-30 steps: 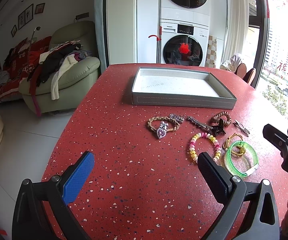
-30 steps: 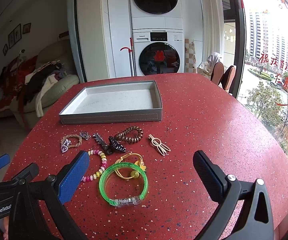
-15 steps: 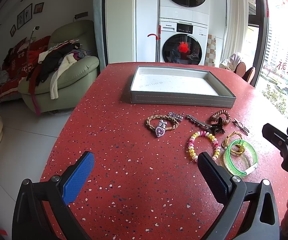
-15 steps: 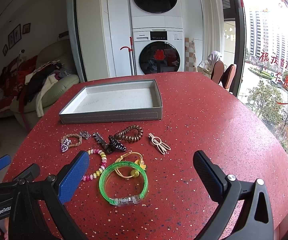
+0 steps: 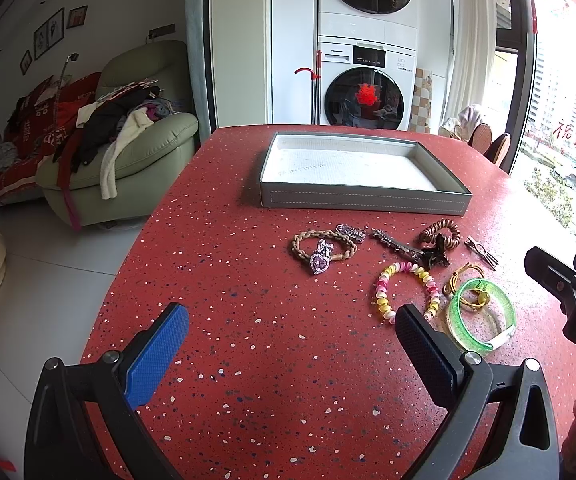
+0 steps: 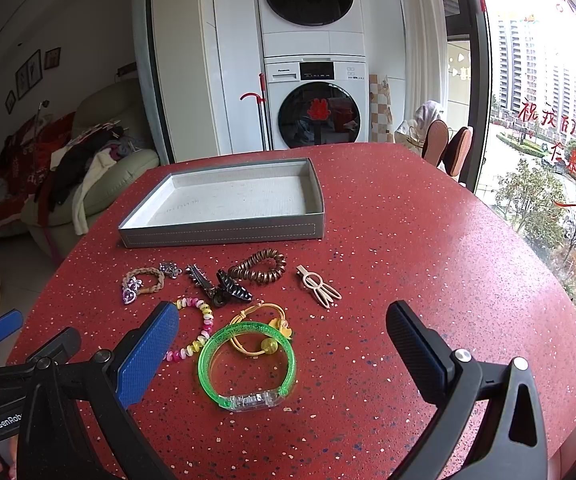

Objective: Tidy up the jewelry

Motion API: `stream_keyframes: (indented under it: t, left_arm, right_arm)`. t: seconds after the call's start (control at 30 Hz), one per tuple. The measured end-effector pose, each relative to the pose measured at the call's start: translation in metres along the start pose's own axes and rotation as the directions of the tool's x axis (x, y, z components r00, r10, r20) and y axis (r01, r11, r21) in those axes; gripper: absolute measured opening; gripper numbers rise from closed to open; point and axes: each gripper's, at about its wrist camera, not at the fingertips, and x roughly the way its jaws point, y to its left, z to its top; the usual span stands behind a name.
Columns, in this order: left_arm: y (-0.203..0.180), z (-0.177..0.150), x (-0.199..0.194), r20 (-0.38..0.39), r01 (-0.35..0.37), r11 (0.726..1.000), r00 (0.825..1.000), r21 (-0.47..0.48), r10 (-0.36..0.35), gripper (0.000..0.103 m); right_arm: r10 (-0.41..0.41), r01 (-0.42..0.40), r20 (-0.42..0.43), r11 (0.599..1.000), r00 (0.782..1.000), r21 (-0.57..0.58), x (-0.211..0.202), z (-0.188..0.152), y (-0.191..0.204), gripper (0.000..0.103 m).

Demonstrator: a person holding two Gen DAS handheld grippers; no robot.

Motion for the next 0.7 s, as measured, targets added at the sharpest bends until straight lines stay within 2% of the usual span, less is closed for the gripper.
stream_keyframes:
  t: [0.7]
  left_arm:
    - [-0.0017, -0.0007, 0.0009, -0.005, -0.004, 1.0, 1.0, 0.003, 0.004, 0.103]
  right_arm:
    - [0.006, -0.006, -0.011, 1.0, 1.0, 0.008, 0.0025, -0.0036, -0.0017, 0.103]
